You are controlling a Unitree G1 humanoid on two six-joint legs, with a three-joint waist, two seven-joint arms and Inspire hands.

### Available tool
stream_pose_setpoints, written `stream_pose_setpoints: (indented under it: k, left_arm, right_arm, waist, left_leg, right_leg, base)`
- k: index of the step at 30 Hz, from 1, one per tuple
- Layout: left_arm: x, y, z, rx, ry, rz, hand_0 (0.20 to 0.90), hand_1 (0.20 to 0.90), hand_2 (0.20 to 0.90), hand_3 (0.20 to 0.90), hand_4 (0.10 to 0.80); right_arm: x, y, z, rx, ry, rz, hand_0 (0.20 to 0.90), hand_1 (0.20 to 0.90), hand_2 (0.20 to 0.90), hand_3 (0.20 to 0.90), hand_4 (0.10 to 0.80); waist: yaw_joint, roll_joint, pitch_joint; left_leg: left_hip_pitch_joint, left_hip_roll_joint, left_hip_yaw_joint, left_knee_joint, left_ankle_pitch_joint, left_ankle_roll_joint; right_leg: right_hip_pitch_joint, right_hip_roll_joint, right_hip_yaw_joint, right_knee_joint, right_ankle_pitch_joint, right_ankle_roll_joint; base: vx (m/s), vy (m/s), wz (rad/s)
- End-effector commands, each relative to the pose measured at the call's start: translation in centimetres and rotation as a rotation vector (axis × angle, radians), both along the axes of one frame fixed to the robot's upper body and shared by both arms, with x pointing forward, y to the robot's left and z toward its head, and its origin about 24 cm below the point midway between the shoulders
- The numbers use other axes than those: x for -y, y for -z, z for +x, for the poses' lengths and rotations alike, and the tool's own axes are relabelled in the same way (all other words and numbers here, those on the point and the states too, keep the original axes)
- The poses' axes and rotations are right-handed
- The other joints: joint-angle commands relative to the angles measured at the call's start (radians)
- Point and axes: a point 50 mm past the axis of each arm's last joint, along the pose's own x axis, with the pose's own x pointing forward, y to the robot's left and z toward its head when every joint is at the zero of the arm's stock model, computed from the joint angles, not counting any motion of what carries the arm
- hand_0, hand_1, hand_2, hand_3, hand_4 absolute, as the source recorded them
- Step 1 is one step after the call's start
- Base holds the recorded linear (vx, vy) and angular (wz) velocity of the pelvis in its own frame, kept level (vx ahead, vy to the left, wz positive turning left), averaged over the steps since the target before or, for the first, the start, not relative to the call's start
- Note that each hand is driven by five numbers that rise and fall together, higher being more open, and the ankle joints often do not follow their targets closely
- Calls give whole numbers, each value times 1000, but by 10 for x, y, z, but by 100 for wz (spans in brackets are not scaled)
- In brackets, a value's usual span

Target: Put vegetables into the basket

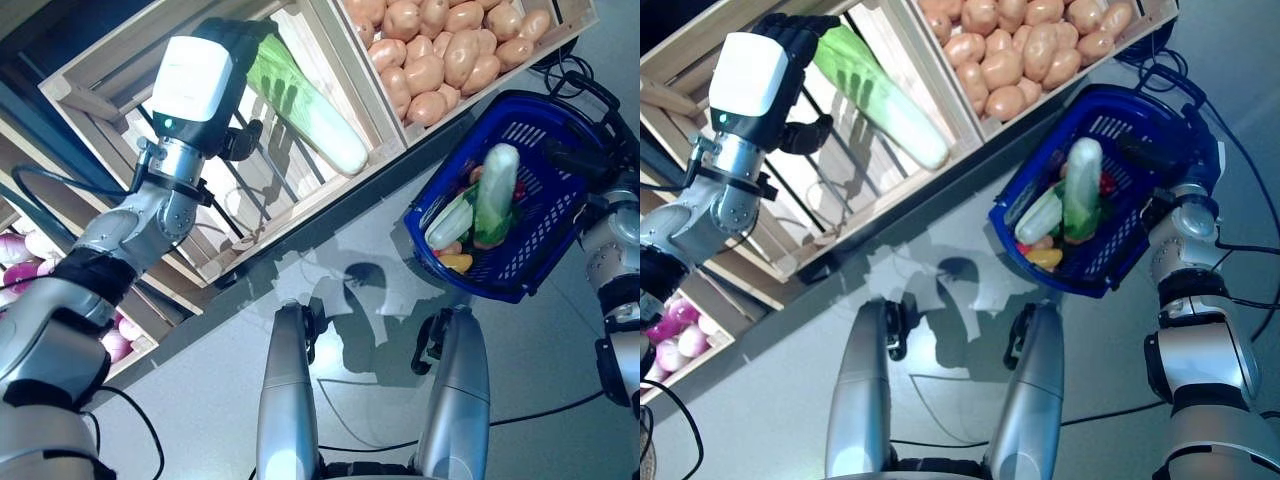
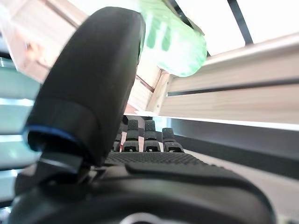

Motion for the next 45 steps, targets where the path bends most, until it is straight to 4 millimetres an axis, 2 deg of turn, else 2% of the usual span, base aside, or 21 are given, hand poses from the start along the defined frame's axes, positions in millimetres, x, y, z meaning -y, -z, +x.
stream_pose_setpoints:
  k: [1, 3, 11, 23, 30, 34, 41, 43, 45]
  left_arm:
    - [-13, -70, -8, 251, -99, 58, 900, 900, 900, 900, 800]
    - [-14, -71, -3, 228, -161, 146, 900, 900, 900, 900, 800]
    - [-15, -67, 13, 152, -314, 321, 900, 900, 900, 900, 800]
    - [-12, -79, 27, 58, -487, 430, 900, 900, 900, 900, 800]
    - [-5, -91, 28, 144, -508, 506, 900, 900, 900, 900, 800]
    - [-6, -94, 29, 133, -545, 536, 900, 900, 900, 900, 800]
    - [-4, -81, 35, 27, -555, 542, 900, 900, 900, 900, 800]
    - [-4, -71, 40, -83, -566, 521, 900, 900, 900, 900, 800]
    - [-3, -68, 41, -116, -563, 496, 900, 900, 900, 900, 800]
  right_arm:
    - [18, -61, -8, 214, 27, -32, 900, 900, 900, 900, 800]
    - [15, -64, -6, 215, 15, -33, 900, 900, 900, 900, 800]
    - [7, -61, 0, 201, -20, -16, 900, 900, 900, 900, 800]
    - [-5, -72, 6, 238, -74, -41, 900, 900, 900, 900, 800]
    - [-7, -70, 6, 240, -74, -40, 900, 900, 900, 900, 800]
    - [-5, -70, 4, 251, -66, -45, 900, 900, 900, 900, 800]
    - [-7, -69, 4, 271, -68, -17, 900, 900, 900, 900, 800]
    - [-11, -69, 6, 284, -86, -10, 900, 900, 900, 900, 800]
    - [-14, -69, 7, 289, -92, -4, 900, 900, 900, 900, 800]
  waist:
    - [-24, 26, -65]
    - [-32, 27, -63]
    - [-54, 23, -54]
    - [-89, 11, -28]
    - [-105, -4, -8]
    - [-111, -14, -4]
    - [-114, -18, -3]
    - [-117, -19, -3]
    - [-118, -19, -3]
  left_leg:
    - [71, 55, 55, -69, -42, 12]
    - [69, 60, 59, -69, -42, 10]
    - [62, 73, 75, -74, -37, 9]
    - [2, 97, 95, -40, -44, 5]
    - [-78, 121, 88, -10, -43, 4]
    - [-144, 136, 78, 22, -48, 0]
    - [-204, 137, 66, 47, -54, -1]
    - [-224, 136, 64, 55, -58, 0]
    - [-231, 135, 63, 59, -60, -1]
  right_leg:
    - [60, 3, 28, -64, 36, -35]
    - [57, 5, 33, -68, 38, -34]
    - [48, 12, 42, -89, 58, -28]
    - [-5, 14, 60, -99, 94, -13]
    - [-81, 11, 66, -94, 122, -2]
    - [-138, 7, 65, -82, 133, 5]
    - [-195, 4, 65, -77, 146, 12]
    - [-213, 1, 66, -73, 147, 15]
    - [-219, 2, 67, -72, 148, 15]
  base:
    - [-11, 35, -2]
    - [-22, 52, -6]
    - [-38, 48, -7]
    - [-43, 9, -7]
    - [-56, -18, -11]
    - [-44, -25, -9]
    - [-25, -22, -5]
    - [0, 0, 0]
    - [0, 0, 0]
